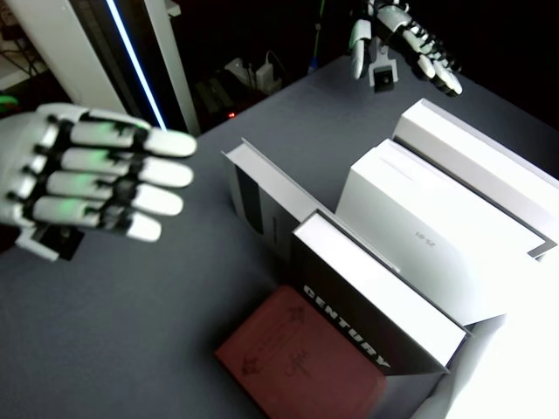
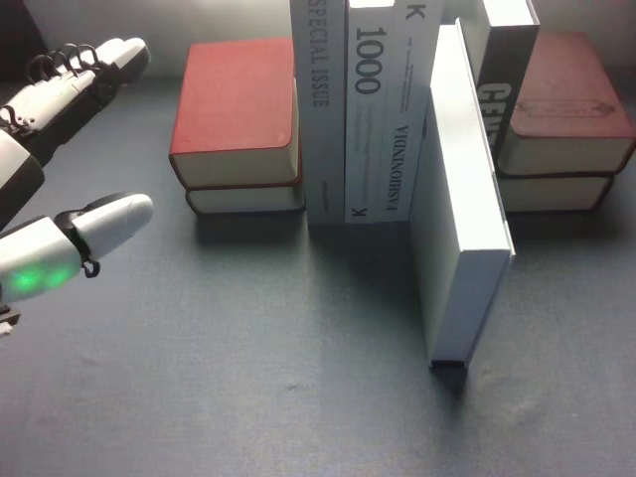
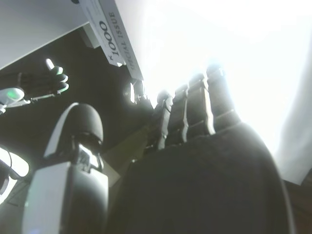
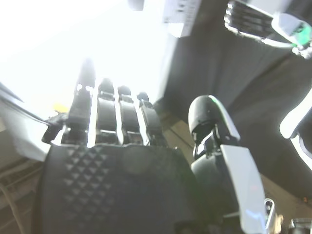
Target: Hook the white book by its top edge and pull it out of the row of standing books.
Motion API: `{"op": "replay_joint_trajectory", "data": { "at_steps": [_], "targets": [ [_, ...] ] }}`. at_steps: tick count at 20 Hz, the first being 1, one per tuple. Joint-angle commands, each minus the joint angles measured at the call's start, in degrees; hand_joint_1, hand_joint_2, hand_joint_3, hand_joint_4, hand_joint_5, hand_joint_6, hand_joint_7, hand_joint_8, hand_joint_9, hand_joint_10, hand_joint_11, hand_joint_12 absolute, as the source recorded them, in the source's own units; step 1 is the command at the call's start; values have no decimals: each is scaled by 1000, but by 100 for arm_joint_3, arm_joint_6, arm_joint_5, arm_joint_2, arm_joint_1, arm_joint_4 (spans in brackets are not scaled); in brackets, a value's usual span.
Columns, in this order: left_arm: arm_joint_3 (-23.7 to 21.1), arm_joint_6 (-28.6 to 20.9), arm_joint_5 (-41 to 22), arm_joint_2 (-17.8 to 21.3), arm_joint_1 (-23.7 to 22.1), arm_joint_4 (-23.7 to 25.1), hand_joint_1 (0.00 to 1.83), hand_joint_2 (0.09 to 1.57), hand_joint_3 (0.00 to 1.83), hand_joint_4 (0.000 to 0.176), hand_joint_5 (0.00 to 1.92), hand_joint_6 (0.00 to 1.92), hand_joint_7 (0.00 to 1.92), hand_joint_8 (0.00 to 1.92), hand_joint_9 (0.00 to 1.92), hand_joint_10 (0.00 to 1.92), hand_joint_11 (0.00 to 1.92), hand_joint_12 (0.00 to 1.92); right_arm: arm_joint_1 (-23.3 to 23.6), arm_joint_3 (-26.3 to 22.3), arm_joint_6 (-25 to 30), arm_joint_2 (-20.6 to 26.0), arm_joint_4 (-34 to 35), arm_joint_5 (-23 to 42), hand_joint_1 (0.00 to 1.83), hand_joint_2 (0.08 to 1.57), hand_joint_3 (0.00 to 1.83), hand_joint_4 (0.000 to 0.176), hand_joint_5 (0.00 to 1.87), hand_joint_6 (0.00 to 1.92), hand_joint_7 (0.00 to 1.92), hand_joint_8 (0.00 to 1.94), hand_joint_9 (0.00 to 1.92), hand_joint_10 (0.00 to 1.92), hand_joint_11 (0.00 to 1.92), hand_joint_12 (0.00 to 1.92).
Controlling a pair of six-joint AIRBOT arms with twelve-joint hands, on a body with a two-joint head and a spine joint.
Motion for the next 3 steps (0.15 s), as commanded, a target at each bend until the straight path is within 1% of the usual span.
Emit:
{"op": "replay_joint_trajectory", "data": {
  "at_steps": [1,2,3],
  "targets": [
    [-20,28,-866,79,-18,-152,414,1365,0,99,0,0,0,0,0,0,0,0,-6,-4,13,57,91,903,0,1504,0,0,0,0,0,0,0,0,0,7],
    [-47,60,-912,107,-6,-159,426,1354,0,115,0,0,0,0,0,0,0,0,-29,-12,13,61,144,989,0,1508,0,0,0,0,0,0,0,0,0,1],
    [-77,83,-927,145,-3,-155,396,1355,0,130,0,0,0,0,0,0,0,0,-41,-27,11,73,183,1104,0,1520,0,0,0,0,0,0,0,0,0,0]
  ]
}}
